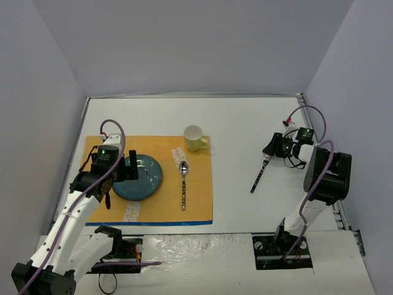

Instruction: Set the dinner table for one person

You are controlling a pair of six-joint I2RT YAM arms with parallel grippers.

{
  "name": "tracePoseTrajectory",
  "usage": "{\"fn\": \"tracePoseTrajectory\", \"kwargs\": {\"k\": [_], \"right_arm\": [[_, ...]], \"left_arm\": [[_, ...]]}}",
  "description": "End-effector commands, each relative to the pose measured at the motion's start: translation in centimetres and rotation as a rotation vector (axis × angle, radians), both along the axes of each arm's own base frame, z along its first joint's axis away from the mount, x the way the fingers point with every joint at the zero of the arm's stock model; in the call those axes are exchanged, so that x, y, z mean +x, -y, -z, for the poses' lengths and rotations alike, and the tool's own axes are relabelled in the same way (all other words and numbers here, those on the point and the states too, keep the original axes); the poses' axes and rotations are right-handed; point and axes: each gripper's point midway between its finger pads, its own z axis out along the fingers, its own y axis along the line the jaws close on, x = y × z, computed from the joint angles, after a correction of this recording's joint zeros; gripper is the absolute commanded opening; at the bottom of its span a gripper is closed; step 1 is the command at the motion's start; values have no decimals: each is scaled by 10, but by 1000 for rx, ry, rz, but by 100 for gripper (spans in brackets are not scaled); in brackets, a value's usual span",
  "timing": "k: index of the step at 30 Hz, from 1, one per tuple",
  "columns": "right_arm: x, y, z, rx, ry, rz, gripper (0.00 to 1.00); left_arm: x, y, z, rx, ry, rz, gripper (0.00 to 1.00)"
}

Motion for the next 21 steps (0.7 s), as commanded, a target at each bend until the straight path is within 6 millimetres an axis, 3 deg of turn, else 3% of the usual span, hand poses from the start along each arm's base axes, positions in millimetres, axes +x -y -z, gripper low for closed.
{"fn": "tracePoseTrajectory", "kwargs": {"k": [1,8,16,21], "right_arm": [[-20,-5,12,12,-71,-29,37],[-26,-5,14,5,-87,-22,33],[-25,-3,5,-11,-76,-10,2],[-22,-7,-16,-10,-33,5,0]], "left_arm": [[13,4,-19,-10,74,14,97],[13,5,-19,-11,75,17,97],[13,5,-20,-11,79,20,97],[13,6,-20,-13,79,23,97]]}}
